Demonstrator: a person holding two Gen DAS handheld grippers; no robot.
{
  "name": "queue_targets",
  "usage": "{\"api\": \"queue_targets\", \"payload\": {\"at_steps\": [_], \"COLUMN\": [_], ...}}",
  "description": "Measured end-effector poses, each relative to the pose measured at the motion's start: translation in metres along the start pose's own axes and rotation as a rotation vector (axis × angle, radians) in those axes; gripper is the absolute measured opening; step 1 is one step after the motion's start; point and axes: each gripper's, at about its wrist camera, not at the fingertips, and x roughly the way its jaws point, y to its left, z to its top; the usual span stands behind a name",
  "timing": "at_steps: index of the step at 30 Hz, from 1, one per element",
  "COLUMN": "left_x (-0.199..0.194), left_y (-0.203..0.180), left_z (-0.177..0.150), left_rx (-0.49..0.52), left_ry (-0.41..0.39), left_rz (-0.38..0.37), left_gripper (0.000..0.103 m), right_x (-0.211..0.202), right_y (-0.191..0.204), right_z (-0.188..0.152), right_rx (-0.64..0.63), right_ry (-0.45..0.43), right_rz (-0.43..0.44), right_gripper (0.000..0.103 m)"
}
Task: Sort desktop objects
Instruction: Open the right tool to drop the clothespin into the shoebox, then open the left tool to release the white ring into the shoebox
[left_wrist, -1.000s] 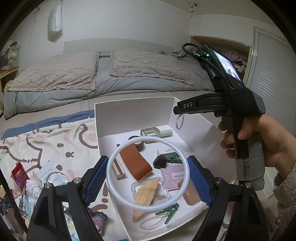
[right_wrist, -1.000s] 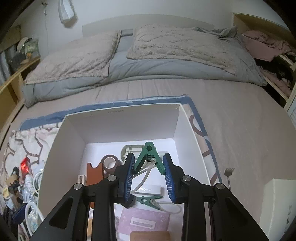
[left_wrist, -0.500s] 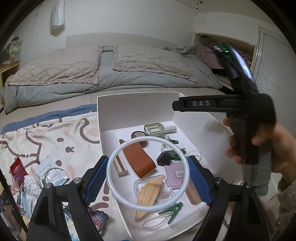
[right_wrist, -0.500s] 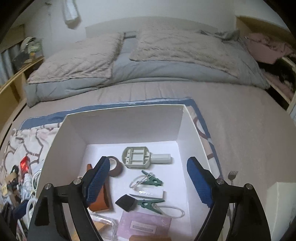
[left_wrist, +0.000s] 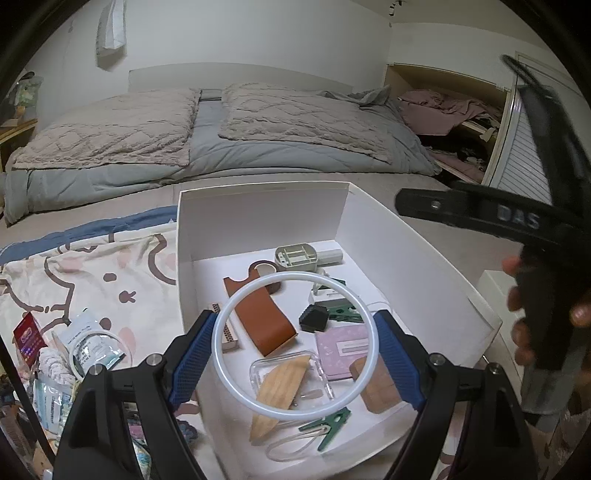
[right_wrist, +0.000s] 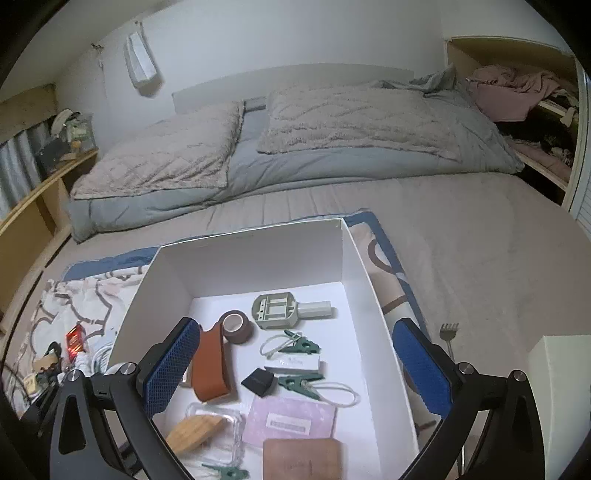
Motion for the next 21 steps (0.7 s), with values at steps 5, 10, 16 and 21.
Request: {"api": "queue_targets", "payload": {"at_steps": [5, 10, 16, 21], "left_x": [0.005, 0.014, 0.029, 0.036], "left_y": [-0.009, -0.016, -0.024, -0.03], "left_z": [0.001, 0.003, 0.005, 0.009], "left_rx": [0.007, 0.003, -0.001, 0.003], "left_ry": [0.007, 0.024, 0.056, 0.074], "left_rz": [-0.009, -0.018, -0.021, -0.024], "left_gripper": [0.085, 0.085, 0.085, 0.085], "right_x": [-0.018, -0.035, -0.051, -0.063], "right_y": [-0.007, -0.014, -0.022, -0.029], "right_z": [-0.01, -0.02, -0.034, -0.044], "right_rx": [0.017, 0.025, 0.034, 0.088], "right_ry": [-0.024, -0.06, -0.077, -0.076], "right_rz": [-0.01, -0.04, -0.059, -0.098], "right_gripper": [0.103, 0.103, 0.103, 0.103]}}
